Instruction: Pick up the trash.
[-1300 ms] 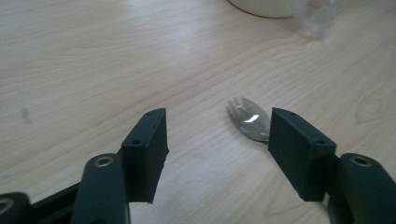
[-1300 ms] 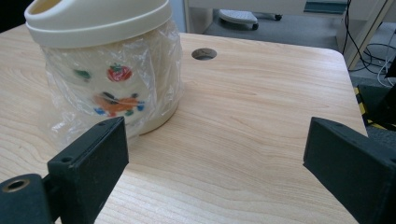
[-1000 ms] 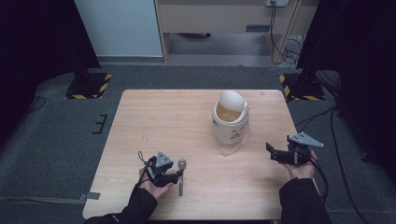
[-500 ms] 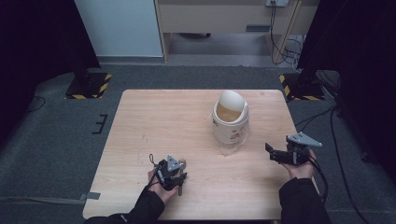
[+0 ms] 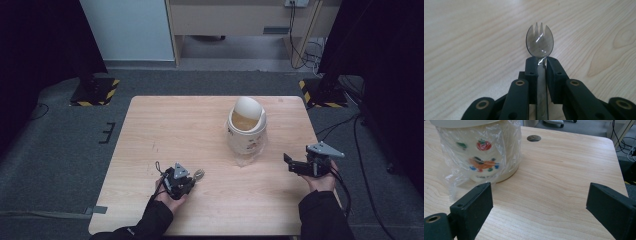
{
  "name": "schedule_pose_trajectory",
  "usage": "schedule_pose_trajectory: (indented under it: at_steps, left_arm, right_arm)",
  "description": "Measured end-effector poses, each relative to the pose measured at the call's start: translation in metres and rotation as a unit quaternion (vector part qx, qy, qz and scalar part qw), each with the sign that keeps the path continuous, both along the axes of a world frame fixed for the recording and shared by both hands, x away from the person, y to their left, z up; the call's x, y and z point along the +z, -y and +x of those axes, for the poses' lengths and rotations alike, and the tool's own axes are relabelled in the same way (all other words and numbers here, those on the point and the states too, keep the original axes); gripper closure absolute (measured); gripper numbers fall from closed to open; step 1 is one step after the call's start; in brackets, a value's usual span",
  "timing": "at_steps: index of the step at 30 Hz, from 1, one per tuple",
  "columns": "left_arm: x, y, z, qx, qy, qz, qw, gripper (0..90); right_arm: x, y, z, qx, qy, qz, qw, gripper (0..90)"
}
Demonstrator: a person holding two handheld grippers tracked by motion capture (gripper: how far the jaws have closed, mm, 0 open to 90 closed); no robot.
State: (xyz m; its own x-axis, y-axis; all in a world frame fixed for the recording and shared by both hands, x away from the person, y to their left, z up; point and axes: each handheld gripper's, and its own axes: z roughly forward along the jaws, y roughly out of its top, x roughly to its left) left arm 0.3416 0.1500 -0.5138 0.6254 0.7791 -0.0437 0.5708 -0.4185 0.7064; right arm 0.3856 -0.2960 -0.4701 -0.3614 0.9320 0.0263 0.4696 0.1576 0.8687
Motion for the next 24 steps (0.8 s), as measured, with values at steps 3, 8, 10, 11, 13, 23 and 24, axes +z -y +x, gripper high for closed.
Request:
schedule_pose_trajectory:
  at_steps: [3, 8, 10, 11, 13, 23, 24]
  left_arm:
    - [0.012, -0.003, -0.001, 0.000, 0.027, -0.025, 0.9993, 79.3]
    - [0.034, -0.011, -0.003, -0.003, 0.069, -0.082, 0.9942, 79.3]
    - [0.043, -0.014, -0.005, -0.004, 0.091, -0.102, 0.9906, 79.3]
    - [0.048, -0.015, -0.006, -0.003, 0.101, -0.111, 0.9886, 79.3]
    - [0.056, -0.018, -0.008, -0.002, 0.121, -0.128, 0.9843, 79.3]
    - [0.089, -0.024, -0.017, -0.005, 0.188, -0.181, 0.9653, 79.3]
    - [0.091, -0.024, -0.018, -0.007, 0.192, -0.182, 0.9643, 79.3]
  right_arm:
    - [0.000, 0.001, 0.000, -0.001, 0.001, 0.001, 1.0000, 7.3]
    - [0.001, 0.001, 0.000, 0.000, 0.000, 0.004, 1.0000, 7.2]
    - [0.001, 0.001, 0.000, -0.001, 0.000, 0.006, 1.0000, 7.2]
    - [0.001, 0.001, 0.000, 0.000, 0.000, 0.006, 1.0000, 7.2]
    - [0.002, 0.001, 0.000, 0.001, 0.002, 0.007, 1.0000, 7.2]
    - [0.006, -0.003, 0.001, 0.008, 0.007, 0.016, 0.9998, 6.9]
    - [0.007, -0.003, 0.001, 0.010, 0.010, 0.017, 0.9998, 6.9]
